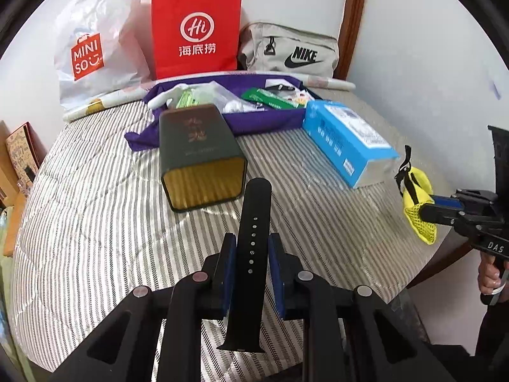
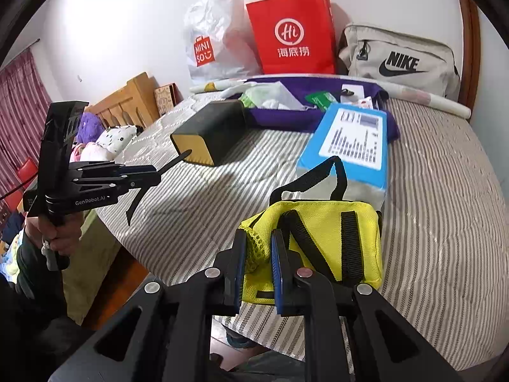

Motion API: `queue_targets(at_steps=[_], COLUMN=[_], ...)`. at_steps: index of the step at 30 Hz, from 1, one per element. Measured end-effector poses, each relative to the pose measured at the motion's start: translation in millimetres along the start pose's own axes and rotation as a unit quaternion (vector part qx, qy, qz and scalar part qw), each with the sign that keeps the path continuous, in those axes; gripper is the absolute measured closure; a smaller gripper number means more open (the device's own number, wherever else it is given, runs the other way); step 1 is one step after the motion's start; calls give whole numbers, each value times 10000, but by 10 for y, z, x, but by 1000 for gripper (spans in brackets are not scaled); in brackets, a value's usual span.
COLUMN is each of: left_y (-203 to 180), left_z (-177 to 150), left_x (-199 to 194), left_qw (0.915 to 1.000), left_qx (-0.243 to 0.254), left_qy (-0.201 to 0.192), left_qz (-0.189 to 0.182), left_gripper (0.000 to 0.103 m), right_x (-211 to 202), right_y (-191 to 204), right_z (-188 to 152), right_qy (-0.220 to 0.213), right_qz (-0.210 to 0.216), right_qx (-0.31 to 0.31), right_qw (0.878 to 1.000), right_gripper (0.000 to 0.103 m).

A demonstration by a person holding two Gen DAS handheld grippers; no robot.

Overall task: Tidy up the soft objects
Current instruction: 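Carry the yellow pouch and black strap over the purple towel with both tools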

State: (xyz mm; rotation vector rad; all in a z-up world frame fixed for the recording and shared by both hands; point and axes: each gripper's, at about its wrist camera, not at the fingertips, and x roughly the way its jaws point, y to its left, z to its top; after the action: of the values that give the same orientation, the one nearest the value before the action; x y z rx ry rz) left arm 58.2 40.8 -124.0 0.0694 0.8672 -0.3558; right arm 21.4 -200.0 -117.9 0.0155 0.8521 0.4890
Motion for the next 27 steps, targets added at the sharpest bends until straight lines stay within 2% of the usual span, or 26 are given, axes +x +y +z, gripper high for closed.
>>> queue_targets(at_steps=[14, 27], left_y=[51, 142], left_z=[303, 660], left_x=[-149, -146], left_qw=[9995, 9989], left_qx=[-201, -342], left_qy=[-243, -332], left_qz=[-24, 8], left_gripper=[83, 83], right_x=[-136, -181], right_y=[-29, -70], right_z=[261, 681], right_qy=[-195, -368], right_qz=[18, -123], right_qx=[-10, -180], right_qw=[9998, 9991], right_gripper=[88, 88])
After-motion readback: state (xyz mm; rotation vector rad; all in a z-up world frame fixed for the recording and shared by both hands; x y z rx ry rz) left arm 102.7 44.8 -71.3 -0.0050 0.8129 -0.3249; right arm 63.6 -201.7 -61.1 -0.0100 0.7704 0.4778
